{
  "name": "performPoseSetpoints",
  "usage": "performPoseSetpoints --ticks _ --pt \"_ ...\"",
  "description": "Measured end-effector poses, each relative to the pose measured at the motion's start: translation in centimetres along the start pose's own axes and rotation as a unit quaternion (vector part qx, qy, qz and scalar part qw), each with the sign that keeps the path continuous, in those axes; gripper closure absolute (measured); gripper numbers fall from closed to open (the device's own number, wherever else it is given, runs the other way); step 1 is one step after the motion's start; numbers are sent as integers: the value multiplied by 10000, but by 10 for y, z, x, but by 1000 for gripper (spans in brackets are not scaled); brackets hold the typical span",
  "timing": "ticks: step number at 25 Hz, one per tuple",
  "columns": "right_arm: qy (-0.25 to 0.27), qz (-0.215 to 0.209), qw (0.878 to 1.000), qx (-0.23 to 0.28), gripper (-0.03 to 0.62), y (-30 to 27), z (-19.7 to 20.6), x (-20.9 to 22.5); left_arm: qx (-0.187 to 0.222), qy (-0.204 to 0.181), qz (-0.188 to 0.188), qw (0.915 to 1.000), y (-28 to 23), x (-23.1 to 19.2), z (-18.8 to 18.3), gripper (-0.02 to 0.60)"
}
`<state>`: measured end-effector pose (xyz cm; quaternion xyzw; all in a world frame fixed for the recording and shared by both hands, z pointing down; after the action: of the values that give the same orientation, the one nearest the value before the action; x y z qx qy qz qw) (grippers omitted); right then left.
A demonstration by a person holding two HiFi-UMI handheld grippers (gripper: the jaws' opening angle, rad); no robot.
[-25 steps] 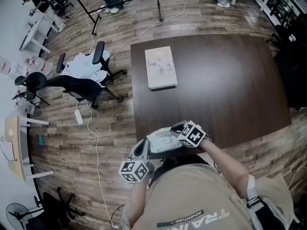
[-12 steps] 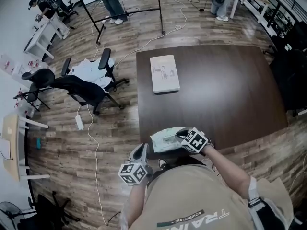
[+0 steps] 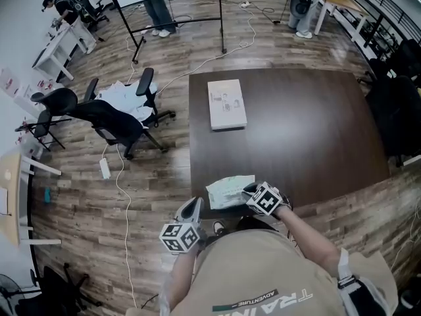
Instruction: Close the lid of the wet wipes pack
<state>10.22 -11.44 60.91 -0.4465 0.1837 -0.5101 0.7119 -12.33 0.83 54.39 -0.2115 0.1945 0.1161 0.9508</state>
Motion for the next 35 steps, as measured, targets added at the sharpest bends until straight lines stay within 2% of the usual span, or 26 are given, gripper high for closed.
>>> performPoseSetpoints --ticks 7,15,19,26,35 --pt "249 171 9993 -205 566 -12 10 -7 -186 -27 214 9996 -4 -5 5 572" --pt "-219 15 9996 -184 566 -14 23 -4 -320 22 399 9987 -14 -6 15 572" --pt "-32 125 9998 -122 566 -11 15 -5 -329 84 424 9985 -17 -11 17 572" --pt "-145 297 9993 201 566 12 5 -9 -287 134 486 9983 -19 -15 16 572" --pt "-14 -14 9994 357 571 10 -22 -21 -166 131 548 9983 -28 -17 8 572"
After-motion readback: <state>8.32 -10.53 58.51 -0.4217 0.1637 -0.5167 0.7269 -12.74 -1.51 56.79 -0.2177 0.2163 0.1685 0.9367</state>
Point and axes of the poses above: the fingertips, and each gripper's own axes: y backward along the fingers, x to its right, z out of its underside, the point moved 9 cm from there along y, backward along the fingers, and after that the axes turned 5 degrees about -y, right-handed, at the moved point
